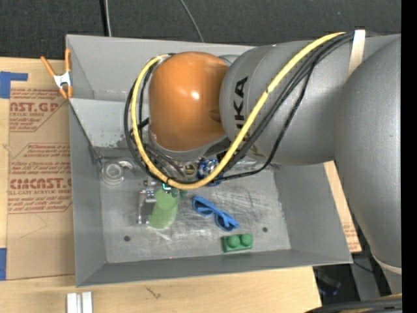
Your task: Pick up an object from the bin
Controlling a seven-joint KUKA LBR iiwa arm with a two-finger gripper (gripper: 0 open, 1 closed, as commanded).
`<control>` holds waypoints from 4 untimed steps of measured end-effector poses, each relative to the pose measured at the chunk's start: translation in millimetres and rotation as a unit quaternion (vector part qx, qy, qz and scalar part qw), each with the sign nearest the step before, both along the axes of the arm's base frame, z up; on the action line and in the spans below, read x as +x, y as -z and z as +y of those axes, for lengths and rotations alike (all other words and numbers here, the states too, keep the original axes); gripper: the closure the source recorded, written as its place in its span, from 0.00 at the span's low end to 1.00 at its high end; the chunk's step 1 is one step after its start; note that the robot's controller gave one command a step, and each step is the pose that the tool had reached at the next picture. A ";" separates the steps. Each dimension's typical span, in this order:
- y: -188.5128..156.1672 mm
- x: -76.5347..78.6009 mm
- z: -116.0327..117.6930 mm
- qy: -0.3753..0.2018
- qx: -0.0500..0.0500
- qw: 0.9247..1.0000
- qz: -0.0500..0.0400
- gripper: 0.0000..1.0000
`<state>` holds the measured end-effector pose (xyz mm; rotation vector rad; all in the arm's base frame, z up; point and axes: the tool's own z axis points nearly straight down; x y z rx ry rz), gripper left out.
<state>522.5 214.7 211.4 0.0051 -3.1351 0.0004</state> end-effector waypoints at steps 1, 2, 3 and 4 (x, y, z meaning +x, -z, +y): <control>123.5 47.5 -26.7 -0.147 0.000 0.989 -0.002 0.00; 32.6 48.7 -130.7 -0.170 -0.001 0.985 -0.007 0.00; 137.1 46.7 -103.7 -0.334 0.001 0.942 -0.007 0.00; 135.3 47.8 -102.9 -0.334 0.001 0.942 -0.009 1.00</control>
Offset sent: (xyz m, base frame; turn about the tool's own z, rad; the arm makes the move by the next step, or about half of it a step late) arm 0.0484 -0.0263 -0.1201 -0.2963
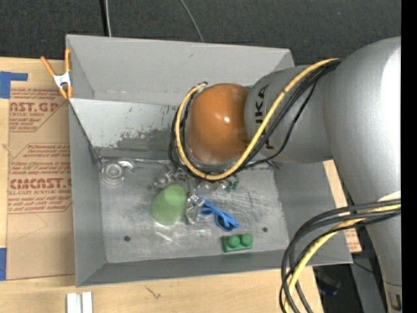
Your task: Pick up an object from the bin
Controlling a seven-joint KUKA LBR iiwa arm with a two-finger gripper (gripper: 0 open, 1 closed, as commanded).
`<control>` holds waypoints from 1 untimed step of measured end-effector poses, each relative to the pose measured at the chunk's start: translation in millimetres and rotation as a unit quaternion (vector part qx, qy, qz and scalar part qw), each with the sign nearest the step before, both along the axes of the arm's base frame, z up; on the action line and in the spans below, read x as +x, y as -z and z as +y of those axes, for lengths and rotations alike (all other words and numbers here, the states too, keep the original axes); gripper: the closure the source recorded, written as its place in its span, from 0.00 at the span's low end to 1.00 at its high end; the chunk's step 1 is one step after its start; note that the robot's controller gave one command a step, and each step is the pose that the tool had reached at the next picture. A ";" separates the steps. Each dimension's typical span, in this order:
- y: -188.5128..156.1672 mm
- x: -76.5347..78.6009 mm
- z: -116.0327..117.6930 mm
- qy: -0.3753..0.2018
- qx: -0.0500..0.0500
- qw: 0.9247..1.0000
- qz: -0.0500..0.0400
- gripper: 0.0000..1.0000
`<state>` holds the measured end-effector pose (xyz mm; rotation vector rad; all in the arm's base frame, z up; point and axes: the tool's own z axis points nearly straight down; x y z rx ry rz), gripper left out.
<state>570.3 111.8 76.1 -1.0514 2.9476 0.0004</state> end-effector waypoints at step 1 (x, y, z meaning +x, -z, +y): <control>-140.5 2.9 27.7 -0.006 0.000 1.000 0.000 1.00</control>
Offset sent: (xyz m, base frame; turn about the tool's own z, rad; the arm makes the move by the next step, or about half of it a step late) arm 0.0007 0.0258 0.1356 -0.0123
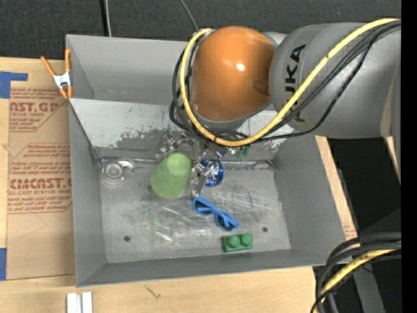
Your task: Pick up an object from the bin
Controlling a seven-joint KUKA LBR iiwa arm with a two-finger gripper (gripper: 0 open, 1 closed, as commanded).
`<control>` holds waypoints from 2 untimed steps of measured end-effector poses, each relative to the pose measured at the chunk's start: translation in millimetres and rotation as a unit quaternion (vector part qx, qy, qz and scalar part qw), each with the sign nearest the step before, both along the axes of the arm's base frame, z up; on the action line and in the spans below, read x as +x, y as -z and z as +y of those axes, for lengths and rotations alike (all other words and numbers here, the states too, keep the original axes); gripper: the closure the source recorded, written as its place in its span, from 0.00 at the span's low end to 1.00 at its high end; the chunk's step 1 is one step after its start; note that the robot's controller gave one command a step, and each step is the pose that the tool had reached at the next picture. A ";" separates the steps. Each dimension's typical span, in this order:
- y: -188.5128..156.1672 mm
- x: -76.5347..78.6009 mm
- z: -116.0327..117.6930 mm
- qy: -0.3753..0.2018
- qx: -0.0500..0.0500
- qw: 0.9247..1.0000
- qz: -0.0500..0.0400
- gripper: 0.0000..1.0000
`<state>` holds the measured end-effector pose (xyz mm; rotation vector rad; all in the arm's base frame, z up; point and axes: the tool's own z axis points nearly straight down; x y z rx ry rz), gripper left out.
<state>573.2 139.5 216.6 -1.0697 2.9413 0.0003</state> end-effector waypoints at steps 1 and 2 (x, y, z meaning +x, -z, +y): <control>107.3 -27.7 -103.5 0.160 -0.002 0.987 0.007 1.00; 36.7 -30.8 -97.9 0.165 0.000 0.986 0.002 1.00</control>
Offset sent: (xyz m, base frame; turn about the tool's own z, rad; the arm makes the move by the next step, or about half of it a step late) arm -0.0267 -0.1032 -0.1055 0.3202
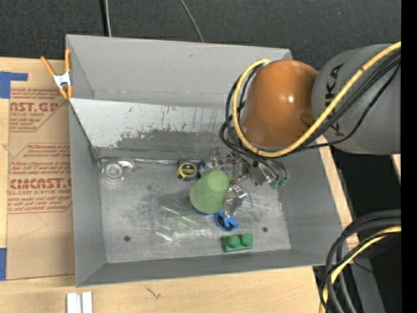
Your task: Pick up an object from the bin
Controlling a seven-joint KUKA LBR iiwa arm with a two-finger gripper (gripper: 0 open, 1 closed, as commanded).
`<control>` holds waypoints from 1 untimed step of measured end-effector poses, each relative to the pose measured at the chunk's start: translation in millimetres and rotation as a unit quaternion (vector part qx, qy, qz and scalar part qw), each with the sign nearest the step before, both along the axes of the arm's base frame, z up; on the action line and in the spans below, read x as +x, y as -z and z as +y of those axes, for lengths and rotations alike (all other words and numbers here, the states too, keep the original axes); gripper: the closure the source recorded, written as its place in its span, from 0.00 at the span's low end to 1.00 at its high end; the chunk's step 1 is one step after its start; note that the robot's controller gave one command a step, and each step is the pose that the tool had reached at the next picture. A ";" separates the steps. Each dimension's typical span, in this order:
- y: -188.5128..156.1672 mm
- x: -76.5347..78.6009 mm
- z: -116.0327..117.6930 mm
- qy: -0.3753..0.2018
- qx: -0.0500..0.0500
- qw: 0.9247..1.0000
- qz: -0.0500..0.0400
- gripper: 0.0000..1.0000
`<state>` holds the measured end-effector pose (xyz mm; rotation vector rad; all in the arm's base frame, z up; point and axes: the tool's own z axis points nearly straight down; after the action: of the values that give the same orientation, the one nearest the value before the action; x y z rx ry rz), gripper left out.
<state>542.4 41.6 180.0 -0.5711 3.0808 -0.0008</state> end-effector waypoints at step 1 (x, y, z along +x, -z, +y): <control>-145.2 21.0 6.0 -0.008 0.000 1.000 -0.002 1.00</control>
Offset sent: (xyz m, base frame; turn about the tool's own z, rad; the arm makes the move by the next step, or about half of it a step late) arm 0.0188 0.0048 0.1401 -0.0150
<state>563.3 47.7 325.2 -0.5941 3.0718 -0.0019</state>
